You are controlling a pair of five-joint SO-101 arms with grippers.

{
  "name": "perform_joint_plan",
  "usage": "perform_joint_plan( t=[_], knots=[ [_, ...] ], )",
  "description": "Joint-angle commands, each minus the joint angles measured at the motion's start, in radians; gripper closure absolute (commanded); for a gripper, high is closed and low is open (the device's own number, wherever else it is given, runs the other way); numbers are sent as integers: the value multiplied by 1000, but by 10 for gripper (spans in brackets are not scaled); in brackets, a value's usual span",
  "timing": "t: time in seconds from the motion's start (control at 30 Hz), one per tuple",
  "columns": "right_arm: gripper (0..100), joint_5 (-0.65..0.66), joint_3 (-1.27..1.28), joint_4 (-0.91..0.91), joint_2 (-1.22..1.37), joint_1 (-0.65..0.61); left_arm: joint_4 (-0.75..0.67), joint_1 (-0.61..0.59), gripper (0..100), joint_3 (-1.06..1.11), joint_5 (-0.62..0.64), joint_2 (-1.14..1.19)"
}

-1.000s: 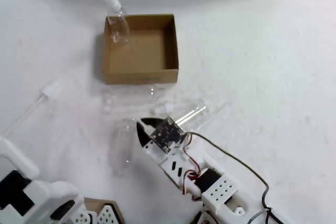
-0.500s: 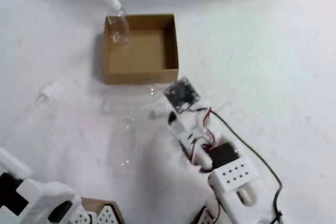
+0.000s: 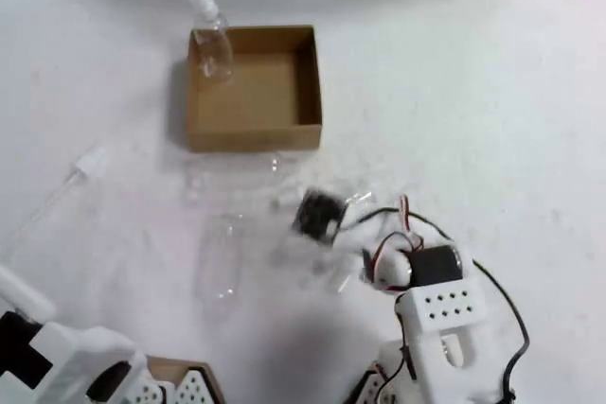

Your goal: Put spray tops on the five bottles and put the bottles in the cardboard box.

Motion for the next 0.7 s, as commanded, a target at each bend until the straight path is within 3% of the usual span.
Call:
perform_joint_plan(
  t=[0.0,0.2,0.37,0.67],
  knots=[
    [972,301,-68,125,-18,-5,-12,15,967,-8,-9,-16],
    [768,508,-77,214,-16,-30,0,28,966,-8,-9,-16],
    [797,529,-5,107,-7,-105,14,50,967,-8,-9,-15],
    [834,531,40,96,-7,-188,14,93,968,-8,-5,-16]
  ],
)
